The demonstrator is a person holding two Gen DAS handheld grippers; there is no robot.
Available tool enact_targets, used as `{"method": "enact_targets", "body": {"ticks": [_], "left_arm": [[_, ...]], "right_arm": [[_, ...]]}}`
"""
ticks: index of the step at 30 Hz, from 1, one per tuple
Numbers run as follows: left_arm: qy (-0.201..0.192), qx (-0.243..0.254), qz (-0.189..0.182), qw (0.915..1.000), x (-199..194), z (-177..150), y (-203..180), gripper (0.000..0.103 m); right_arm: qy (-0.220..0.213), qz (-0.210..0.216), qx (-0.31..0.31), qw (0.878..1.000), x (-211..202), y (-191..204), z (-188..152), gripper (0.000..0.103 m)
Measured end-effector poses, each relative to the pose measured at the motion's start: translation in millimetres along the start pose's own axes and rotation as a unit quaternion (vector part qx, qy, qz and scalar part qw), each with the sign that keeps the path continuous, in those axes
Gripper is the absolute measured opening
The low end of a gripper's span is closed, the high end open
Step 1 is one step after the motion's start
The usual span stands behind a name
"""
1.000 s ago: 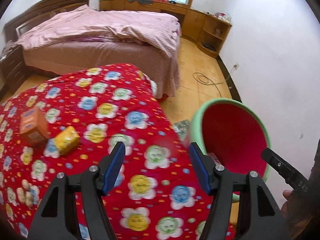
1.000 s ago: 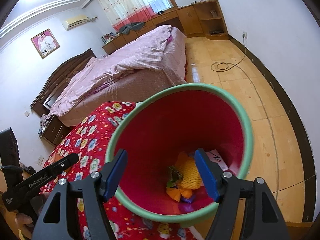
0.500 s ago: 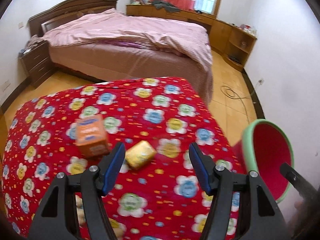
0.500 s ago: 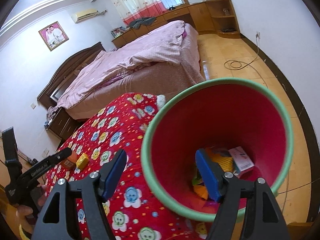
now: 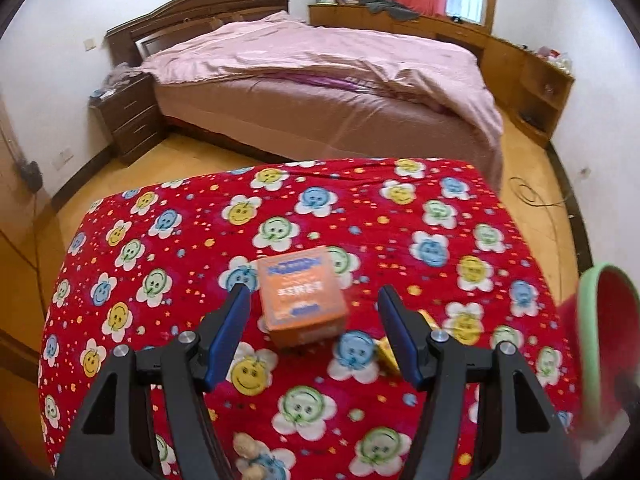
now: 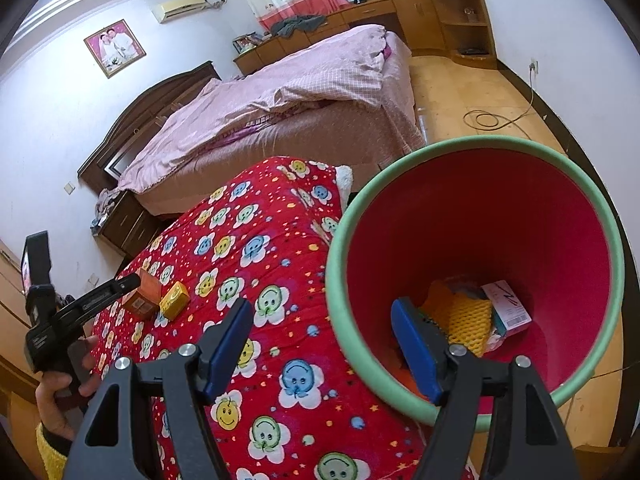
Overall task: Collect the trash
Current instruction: 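Grasp the orange medicine box with the left tool while the right tool moves toward the yellow box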
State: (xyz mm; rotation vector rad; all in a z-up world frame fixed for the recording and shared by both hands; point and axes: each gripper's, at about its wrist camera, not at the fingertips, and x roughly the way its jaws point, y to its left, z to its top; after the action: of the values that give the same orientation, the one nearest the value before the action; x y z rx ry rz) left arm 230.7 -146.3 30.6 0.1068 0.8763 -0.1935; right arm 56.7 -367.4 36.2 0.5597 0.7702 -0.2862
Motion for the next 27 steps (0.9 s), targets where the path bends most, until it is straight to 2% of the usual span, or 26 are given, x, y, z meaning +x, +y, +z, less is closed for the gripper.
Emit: {"method": "enact_targets", "body": {"ticks": [6,9,11,14,18,22,27], "left_arm": [[0.014,-0.020,-0.003,0.9997,18,0,9,0.066],[0.020,-0.040,-0.025,0.9987,24,-2,15,0.066],[0.023,-0.051,-0.046,0.9974,26,-3,18,0.054],[0.022,-0.056,-0.063,0.9962,25,-4,22,0.051],[0.012,-0.048,-0.062,0.9969,16,-5,27,0.051],[-0.001,-0.044,-0.045,0.9980,3,-8,40,0.051],[0.001,-0.074,-0.041,0.9964,-7,-17,70,0.051]], "right_arm": [[0.008,-0.003,-0.010,1.000,5,8,0,0.074],[0.009,-0.004,-0.015,1.000,6,11,0,0.074],[0.010,-0.005,-0.018,1.000,7,14,0,0.074],[0.013,-0.003,-0.024,1.000,9,19,1,0.074],[0.015,0.000,-0.037,0.999,13,29,1,0.074],[0.020,0.004,-0.050,0.999,20,42,1,0.074],[0.029,0.017,-0.064,0.997,32,62,1,0.074]]}}
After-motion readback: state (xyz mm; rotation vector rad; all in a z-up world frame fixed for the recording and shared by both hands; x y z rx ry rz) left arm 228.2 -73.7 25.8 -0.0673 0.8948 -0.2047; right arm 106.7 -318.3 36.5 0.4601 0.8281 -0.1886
